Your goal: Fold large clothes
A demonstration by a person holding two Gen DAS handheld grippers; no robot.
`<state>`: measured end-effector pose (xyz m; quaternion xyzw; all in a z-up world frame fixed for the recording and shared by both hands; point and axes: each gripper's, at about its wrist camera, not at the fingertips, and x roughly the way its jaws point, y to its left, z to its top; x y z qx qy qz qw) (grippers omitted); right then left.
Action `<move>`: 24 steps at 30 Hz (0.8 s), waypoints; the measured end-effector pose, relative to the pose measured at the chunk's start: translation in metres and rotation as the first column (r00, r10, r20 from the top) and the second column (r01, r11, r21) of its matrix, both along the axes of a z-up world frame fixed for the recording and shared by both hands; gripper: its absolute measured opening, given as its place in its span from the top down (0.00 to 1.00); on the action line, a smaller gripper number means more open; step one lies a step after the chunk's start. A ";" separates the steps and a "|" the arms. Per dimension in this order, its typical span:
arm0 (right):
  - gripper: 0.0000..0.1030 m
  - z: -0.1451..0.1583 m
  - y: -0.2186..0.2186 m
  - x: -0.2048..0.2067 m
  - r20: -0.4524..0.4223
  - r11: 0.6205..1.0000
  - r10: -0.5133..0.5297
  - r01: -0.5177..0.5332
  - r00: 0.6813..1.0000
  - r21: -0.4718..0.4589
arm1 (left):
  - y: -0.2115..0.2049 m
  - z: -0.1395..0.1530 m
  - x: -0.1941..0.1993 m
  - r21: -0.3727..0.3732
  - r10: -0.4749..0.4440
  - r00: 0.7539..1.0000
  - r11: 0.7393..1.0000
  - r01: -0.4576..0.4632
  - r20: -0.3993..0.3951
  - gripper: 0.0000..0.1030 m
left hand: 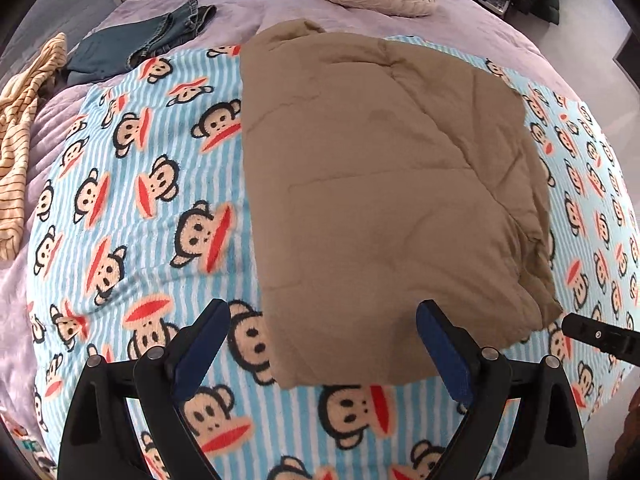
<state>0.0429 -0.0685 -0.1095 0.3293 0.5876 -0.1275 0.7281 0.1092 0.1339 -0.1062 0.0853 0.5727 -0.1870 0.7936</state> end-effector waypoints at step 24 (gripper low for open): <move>0.52 0.014 0.023 -0.003 0.033 0.997 0.080 -0.080 0.996 -0.001 | 0.032 0.021 -0.032 0.028 0.053 0.998 0.998 -0.053 -0.015 0.08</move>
